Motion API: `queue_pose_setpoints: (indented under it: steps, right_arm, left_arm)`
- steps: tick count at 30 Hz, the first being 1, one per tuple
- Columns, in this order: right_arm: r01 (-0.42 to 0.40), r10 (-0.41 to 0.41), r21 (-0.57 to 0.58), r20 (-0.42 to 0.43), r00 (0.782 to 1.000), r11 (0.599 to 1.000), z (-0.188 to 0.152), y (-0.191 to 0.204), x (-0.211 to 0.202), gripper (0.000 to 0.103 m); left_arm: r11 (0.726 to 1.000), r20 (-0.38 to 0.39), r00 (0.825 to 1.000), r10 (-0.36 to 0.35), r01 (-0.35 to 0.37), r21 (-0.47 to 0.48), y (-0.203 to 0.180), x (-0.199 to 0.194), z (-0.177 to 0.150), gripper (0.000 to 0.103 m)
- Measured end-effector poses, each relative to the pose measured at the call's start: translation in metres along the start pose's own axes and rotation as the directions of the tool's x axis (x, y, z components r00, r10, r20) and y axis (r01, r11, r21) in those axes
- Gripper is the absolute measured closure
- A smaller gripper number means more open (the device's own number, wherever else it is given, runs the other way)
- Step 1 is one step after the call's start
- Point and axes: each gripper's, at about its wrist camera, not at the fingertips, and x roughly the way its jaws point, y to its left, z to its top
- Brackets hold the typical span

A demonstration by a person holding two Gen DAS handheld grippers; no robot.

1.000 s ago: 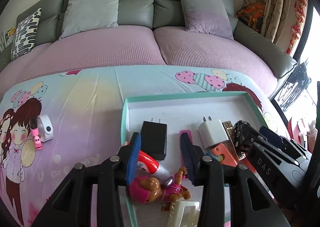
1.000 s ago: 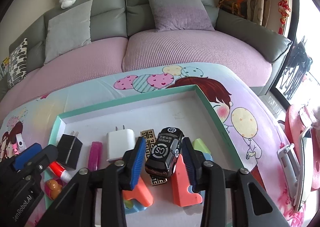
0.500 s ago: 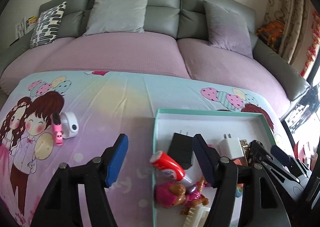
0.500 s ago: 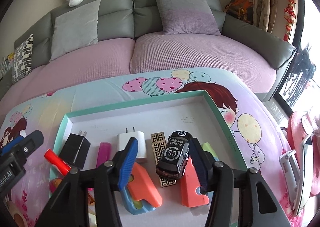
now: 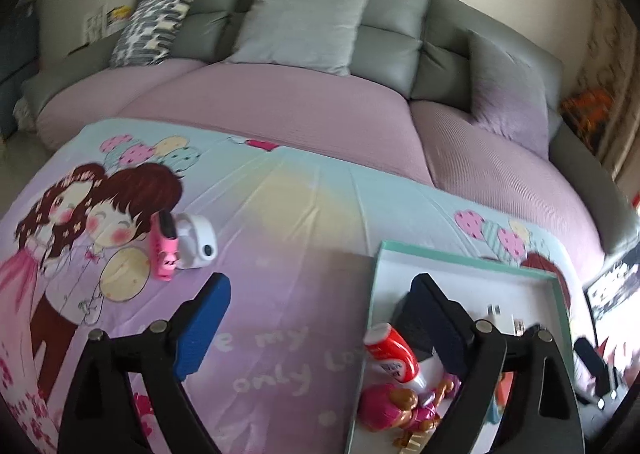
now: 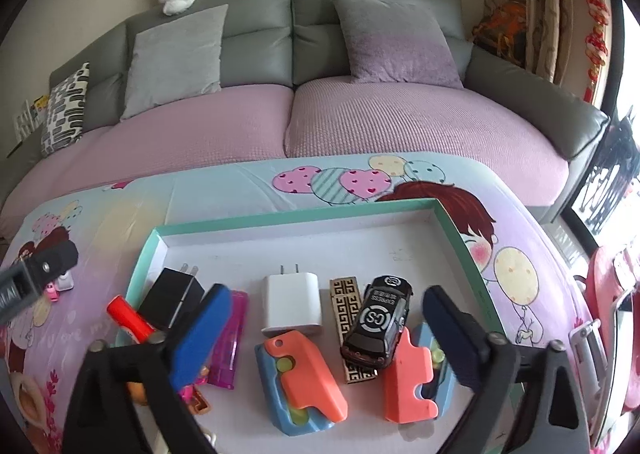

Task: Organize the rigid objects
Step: 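Move both tools back from the tray toward the pink and white watches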

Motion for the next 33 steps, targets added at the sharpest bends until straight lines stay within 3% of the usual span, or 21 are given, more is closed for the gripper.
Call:
queue_pose_setpoints:
  steps: [9,14,18,23,33]
  right_arm:
    - [-0.005,0.007,-0.062,0.027,1.0,0.998,-0.001,0.013,-0.001,0.0]
    - [-0.014,0.017,-0.111,0.028,0.999,0.994,-0.002,0.027,-0.001,0.0]
    - [-0.016,0.021,-0.144,0.037,0.999,0.989,-0.001,0.041,-0.003,0.0]
    - [-0.074,0.082,-0.154,0.048,0.996,0.985,0.001,0.057,-0.008,0.0]
    - [-0.134,0.146,-0.246,0.032,0.989,0.96,-0.005,0.101,-0.009,0.0]
  left_arm:
    - [0.996,0.005,0.999,0.053,-0.052,-0.074,0.022,0.001,0.004,0.01]
    - [0.991,-0.012,0.999,0.033,-0.034,-0.127,0.036,0.003,0.005,0.01]
    - [0.99,-0.005,0.997,0.076,-0.076,-0.119,0.043,0.002,0.007,0.009]
    - [0.986,0.014,0.994,0.109,-0.106,-0.132,0.058,-0.002,0.011,0.008]
    - [0.95,0.016,0.978,0.207,-0.197,-0.243,0.118,-0.006,0.018,0.007]
